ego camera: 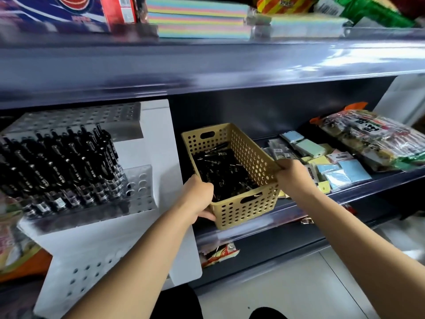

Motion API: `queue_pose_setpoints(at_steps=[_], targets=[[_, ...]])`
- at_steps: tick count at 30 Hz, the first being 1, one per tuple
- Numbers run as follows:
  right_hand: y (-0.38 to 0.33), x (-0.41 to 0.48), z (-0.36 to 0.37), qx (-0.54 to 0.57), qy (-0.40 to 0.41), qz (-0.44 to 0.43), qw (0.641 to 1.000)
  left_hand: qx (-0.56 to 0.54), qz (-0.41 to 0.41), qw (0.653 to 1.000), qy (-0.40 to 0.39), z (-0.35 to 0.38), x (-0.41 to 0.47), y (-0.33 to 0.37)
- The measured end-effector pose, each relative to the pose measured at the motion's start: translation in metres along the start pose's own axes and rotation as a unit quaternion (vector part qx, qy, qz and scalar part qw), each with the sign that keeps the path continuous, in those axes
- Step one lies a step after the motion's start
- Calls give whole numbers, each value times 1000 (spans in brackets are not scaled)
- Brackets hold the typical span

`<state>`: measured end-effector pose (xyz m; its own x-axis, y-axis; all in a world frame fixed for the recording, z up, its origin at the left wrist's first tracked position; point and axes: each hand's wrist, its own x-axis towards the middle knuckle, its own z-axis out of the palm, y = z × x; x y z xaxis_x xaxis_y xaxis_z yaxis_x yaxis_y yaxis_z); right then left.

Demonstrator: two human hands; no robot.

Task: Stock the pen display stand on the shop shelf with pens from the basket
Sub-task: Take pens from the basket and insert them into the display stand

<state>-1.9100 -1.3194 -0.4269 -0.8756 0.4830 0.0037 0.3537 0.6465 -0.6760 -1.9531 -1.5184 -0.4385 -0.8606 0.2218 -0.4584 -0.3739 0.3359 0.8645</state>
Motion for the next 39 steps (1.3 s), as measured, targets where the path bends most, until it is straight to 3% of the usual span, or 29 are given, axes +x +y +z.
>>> queue_pose_setpoints(at_steps=[6,10,13,18,29,39], targets=[[0,-16,-11,-75,10,-47,996,86,67,994,30,11,-8,-27],[-22,-28,-5,-161,84,-124,976,142,124,980,67,19,-17,-40],[-39,-35,11,-141,39,-152,978,176,168,966,88,23,-29,-49],[-31,-25,49,-97,-110,-17,989,172,205,957,114,31,-46,-60],[-21,-9,80,12,-77,136,988,172,206,954,136,37,-53,-63],[-21,-2,69,42,-153,147,976,159,195,958,138,39,-54,-62]])
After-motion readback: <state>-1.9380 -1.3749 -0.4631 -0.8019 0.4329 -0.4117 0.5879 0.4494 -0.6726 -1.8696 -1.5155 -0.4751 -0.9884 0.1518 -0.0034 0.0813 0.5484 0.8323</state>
